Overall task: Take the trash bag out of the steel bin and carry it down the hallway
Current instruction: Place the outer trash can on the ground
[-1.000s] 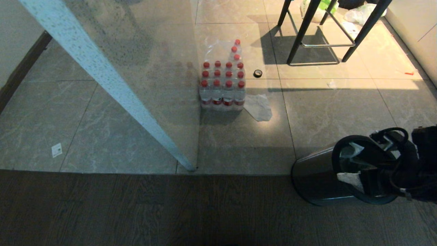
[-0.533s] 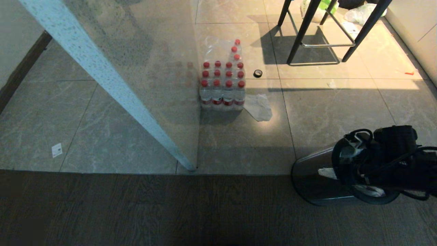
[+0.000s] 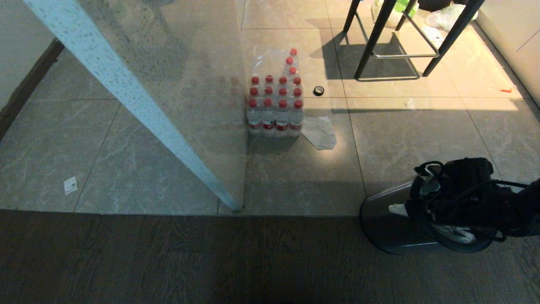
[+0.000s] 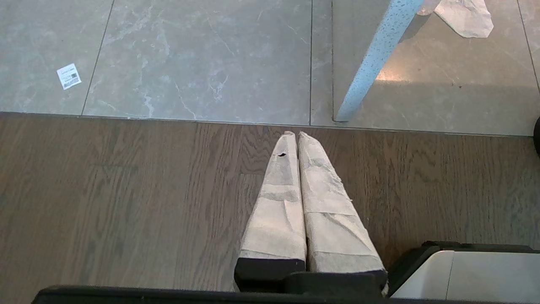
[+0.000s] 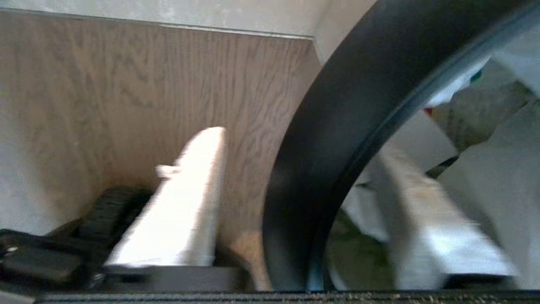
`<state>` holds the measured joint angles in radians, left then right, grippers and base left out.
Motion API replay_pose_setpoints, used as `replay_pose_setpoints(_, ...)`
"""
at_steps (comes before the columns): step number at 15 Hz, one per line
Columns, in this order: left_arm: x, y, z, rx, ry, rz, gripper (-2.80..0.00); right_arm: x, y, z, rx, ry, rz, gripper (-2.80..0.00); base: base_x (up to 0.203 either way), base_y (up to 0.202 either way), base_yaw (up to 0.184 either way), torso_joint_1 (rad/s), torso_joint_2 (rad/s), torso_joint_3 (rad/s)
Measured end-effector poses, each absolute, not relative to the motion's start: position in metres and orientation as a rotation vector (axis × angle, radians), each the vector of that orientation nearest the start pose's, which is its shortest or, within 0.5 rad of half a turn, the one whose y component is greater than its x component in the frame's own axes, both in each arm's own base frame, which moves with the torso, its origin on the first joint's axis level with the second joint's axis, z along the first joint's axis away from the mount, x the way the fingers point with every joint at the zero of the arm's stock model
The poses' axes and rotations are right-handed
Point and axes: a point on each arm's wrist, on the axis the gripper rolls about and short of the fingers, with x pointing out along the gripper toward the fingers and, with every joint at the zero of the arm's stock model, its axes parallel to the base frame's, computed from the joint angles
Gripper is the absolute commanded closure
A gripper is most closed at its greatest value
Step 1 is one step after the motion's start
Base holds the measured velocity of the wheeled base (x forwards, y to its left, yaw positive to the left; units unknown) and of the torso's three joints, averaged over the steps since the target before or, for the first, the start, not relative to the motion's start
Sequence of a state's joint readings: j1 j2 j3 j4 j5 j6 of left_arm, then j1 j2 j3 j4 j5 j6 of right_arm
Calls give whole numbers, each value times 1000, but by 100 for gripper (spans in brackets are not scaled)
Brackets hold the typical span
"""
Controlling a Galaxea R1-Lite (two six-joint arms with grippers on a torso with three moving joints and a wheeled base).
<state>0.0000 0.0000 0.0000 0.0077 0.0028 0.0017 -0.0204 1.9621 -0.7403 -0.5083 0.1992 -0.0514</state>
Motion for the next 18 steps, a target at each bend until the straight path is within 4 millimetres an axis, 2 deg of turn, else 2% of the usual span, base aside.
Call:
replay_pose_setpoints(4, -23, 0, 75, 1, 8, 3, 0, 324, -21, 69, -30, 713, 166, 0, 0, 0, 0, 0, 0, 0)
replay_pose_setpoints(10, -23, 0, 75, 2, 8, 3, 0, 312, -61, 75, -119, 746, 122, 0, 0, 0, 0, 0, 0, 0)
replay_pose_setpoints(14, -23, 0, 75, 2, 8, 3, 0, 304, -85, 101, -163, 716, 87, 0, 0, 0, 0, 0, 0, 0)
replay_pose_setpoints(18, -23, 0, 75, 2, 8, 3, 0, 279, -84, 139, -217, 680, 92, 0, 0, 0, 0, 0, 0, 0)
